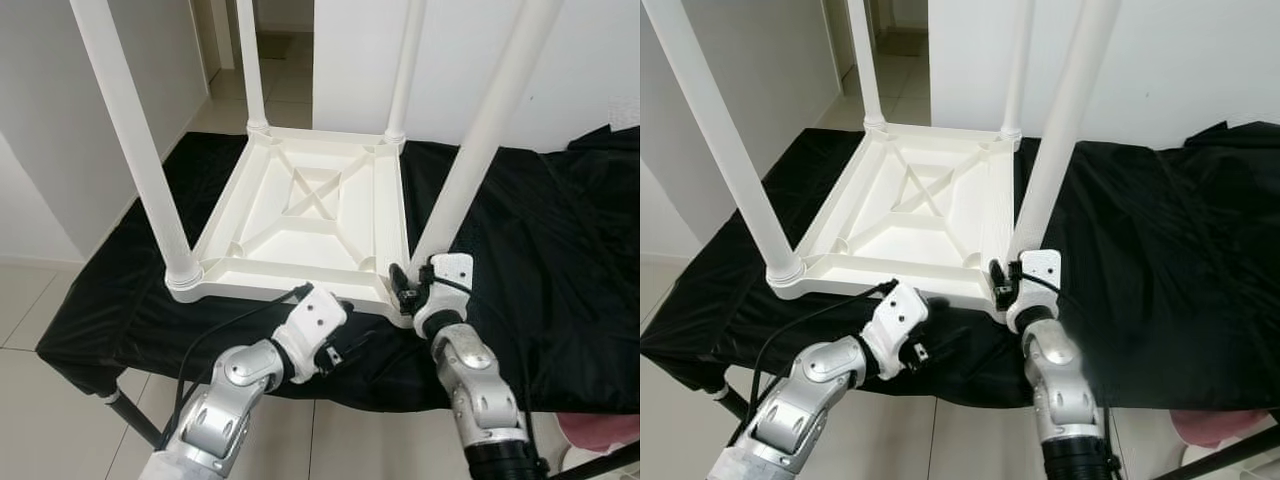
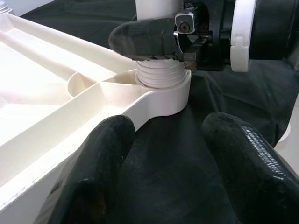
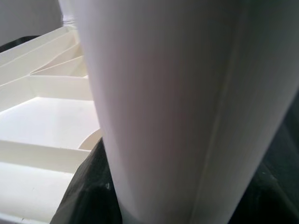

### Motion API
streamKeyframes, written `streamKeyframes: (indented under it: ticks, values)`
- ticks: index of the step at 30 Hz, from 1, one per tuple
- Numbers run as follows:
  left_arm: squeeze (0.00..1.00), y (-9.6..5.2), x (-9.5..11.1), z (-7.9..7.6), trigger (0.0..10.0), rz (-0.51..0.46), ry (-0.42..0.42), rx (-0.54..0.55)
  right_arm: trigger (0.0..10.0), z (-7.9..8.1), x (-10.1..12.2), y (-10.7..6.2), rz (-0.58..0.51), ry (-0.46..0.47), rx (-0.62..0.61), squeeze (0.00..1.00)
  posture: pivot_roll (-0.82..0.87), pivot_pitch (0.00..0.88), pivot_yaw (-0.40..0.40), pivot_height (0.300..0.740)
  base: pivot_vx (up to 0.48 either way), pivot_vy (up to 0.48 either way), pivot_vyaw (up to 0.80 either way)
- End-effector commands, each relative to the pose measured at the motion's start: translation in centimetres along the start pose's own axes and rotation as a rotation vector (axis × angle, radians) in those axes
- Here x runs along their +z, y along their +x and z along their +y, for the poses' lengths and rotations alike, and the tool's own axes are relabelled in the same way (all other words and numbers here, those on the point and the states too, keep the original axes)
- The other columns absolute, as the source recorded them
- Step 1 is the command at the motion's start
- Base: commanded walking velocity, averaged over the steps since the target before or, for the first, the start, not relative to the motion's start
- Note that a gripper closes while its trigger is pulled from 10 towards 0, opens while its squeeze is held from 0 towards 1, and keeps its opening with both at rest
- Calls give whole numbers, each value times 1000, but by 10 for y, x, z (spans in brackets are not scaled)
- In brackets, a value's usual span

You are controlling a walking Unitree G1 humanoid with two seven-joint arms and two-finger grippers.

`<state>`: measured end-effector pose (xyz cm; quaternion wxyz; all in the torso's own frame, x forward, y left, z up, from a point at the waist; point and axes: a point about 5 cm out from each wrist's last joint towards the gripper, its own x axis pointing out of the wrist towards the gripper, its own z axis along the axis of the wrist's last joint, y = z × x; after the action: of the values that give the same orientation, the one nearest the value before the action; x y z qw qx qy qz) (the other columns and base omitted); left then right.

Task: Building children table

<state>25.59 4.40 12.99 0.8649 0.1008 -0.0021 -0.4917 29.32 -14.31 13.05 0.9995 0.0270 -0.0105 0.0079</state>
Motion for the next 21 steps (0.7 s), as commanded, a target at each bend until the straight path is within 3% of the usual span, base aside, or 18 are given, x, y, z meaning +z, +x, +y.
streamKeyframes:
  ticks: [1, 3, 7, 8, 9, 10, 16, 21]
  values:
    - [0, 0, -3, 1, 10000, 7, -14, 45, 10000, 0, -11, -5, 57, 25, -47, 0, -6, 0, 30, 740, 0, 0, 0]
    - [0, 1, -3, 1, 10000, 5, -17, 48, 10000, 15, -12, -10, 72, 73, -92, 0, -2, 0, 29, 740, 0, 0, 0]
    - [0, 1, -2, -1, 10000, 3, -20, 45, 10000, 24, -6, -11, 48, 89, -48, 0, -4, 2, 31, 740, 0, 0, 0]
    - [0, 1, -2, -1, 10000, 4, -19, 44, 10000, 21, -4, -10, 39, 86, -45, 702, -2, 3, 30, 740, 0, 0, 0]
    - [0, 1, -3, -1, 10000, 5, -19, 44, 10000, 18, -3, -10, 35, 86, -47, 702, -2, 3, 30, 740, 0, 0, 0]
    - [0, 1, -3, -1, 10000, 6, -19, 45, 10000, 17, -1, -9, 24, 90, -31, 1000, 1, 4, 31, 740, 0, 0, 0]
    - [0, -1, -3, 1, 10000, 11, -14, 45, 10000, 9, 1, -12, -17, 84, 54, 1000, 4, 4, 34, 740, 0, 0, 0]
    - [0, 0, -4, 3, 10000, 16, -8, 43, 10000, -14, -3, -7, 11, 19, 105, 1000, -2, 9, 29, 740, 0, 0, 0]
